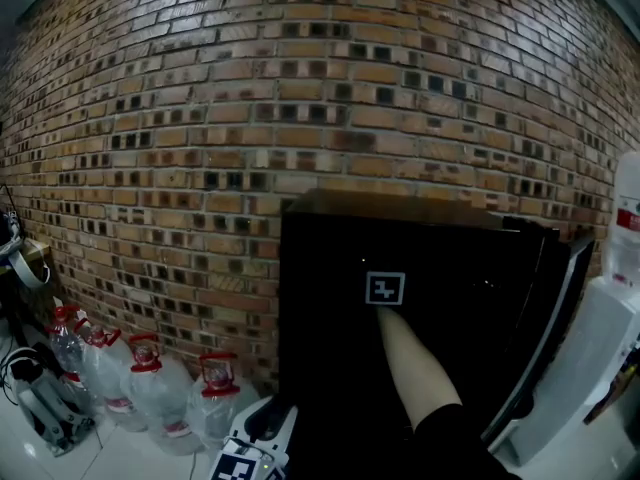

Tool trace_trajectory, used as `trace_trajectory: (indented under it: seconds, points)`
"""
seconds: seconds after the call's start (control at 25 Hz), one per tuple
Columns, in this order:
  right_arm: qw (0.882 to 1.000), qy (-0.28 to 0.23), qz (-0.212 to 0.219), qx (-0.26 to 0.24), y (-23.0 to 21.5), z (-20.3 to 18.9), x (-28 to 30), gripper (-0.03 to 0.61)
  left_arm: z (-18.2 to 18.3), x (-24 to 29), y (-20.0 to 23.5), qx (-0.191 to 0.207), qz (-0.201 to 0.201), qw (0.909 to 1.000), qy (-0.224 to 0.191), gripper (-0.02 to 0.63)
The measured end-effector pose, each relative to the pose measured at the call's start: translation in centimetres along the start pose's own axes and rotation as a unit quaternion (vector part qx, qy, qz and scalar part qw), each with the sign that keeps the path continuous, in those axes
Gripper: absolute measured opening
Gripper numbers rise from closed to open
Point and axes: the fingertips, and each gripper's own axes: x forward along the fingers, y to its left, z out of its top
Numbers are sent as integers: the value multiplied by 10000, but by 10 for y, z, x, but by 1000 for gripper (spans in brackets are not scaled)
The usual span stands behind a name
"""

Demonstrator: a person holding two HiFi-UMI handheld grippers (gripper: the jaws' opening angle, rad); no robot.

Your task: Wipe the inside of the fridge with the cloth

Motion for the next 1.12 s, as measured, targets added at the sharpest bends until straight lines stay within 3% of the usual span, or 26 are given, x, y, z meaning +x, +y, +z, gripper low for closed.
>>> trace_trajectory:
  seconds: [0.28, 0.48, 0.52, 0.72, 0.92, 1.12]
  points:
    - [9977, -22, -424, 519, -44, -18, -19, 75, -1, -1, 0, 29, 65, 10000, -15, 127]
    - [9969, 33, -530, 578, -59, -26, -24, 75, 31, 4, 0, 189, -68, 9998, -26, 135]
    - [9966, 53, -575, 589, -63, -28, -25, 75, 42, 10, -3, 253, -178, 9995, 58, 217]
    - [9922, 82, -832, 921, -83, -36, -34, 75, 74, 36, 3, 297, -33, 9994, 168, 265]
    - [9870, 101, -1111, 1160, -105, -41, -40, 75, 59, 49, -4, 248, -15, 9991, 330, 266]
    - [9837, 124, -1499, 983, -120, -49, -49, 75, 53, 49, -6, 279, 58, 9992, 282, 267]
